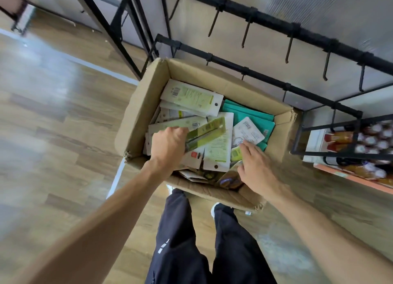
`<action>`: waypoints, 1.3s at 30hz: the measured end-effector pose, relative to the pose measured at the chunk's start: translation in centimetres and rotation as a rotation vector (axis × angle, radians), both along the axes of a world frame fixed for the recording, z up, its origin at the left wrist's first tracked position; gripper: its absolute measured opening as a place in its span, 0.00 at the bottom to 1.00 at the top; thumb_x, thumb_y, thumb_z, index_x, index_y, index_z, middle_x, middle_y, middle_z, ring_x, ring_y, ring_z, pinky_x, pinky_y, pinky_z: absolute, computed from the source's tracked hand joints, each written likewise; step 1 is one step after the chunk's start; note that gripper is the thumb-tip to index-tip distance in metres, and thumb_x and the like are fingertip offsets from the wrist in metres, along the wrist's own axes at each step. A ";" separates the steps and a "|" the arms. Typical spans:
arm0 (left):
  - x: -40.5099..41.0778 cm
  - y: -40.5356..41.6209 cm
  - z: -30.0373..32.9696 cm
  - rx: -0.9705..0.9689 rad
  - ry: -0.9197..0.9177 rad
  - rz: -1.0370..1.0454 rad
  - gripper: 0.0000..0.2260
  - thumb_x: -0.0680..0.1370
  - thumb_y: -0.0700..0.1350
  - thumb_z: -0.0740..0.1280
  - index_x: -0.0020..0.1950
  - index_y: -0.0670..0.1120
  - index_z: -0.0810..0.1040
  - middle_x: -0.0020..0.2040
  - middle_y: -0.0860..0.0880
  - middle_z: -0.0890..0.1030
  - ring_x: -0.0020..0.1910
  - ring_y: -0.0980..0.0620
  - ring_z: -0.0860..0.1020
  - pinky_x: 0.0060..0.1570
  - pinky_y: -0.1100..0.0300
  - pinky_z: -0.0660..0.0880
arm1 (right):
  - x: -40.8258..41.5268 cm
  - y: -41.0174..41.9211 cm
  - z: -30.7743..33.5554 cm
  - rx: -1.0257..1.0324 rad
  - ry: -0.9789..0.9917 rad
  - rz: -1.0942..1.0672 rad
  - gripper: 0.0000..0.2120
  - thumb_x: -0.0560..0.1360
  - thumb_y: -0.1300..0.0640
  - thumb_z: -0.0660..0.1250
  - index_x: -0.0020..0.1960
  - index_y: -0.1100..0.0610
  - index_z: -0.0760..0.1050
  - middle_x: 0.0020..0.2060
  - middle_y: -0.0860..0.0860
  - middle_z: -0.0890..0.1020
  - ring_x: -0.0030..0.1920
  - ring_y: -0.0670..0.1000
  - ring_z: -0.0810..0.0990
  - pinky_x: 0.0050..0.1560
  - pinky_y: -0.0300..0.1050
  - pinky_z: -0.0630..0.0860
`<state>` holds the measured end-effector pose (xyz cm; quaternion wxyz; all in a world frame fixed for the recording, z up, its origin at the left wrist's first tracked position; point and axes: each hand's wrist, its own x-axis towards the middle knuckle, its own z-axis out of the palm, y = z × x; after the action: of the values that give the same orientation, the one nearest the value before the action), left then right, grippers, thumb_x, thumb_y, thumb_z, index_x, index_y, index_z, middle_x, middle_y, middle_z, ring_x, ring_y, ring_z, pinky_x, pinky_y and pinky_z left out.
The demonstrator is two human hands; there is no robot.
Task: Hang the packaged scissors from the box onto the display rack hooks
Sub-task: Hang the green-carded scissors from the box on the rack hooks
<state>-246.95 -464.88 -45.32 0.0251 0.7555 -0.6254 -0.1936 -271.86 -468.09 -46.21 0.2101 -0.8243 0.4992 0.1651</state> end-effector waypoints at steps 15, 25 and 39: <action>9.4 3.8 4.2 -0.191 -0.002 0.156 0.11 0.76 0.45 0.58 0.46 0.46 0.80 0.38 0.50 0.77 0.27 0.43 0.74 0.22 0.60 0.66 | 13.3 -1.0 -0.5 -0.024 0.165 0.160 0.23 0.76 0.63 0.64 0.71 0.60 0.69 0.60 0.57 0.78 0.58 0.57 0.78 0.54 0.51 0.75; 11.6 3.5 2.7 -0.179 0.074 0.332 0.05 0.77 0.37 0.67 0.48 0.46 0.80 0.41 0.49 0.80 0.33 0.42 0.77 0.28 0.57 0.69 | 18.7 -2.7 -3.5 -0.073 0.049 0.374 0.25 0.70 0.69 0.70 0.66 0.60 0.73 0.59 0.60 0.77 0.59 0.61 0.76 0.56 0.54 0.74; 12.3 3.2 6.2 -0.214 0.246 0.545 0.05 0.78 0.42 0.66 0.48 0.52 0.79 0.47 0.52 0.81 0.41 0.45 0.80 0.32 0.57 0.68 | 15.0 -5.2 7.5 -0.239 -0.115 0.115 0.12 0.68 0.72 0.69 0.38 0.56 0.75 0.32 0.50 0.72 0.32 0.55 0.72 0.30 0.44 0.64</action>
<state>-234.65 -461.67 -39.14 0.2308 0.8593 -0.4090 -0.2027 -256.83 -473.28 -38.68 0.1287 -0.8788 0.4543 0.0687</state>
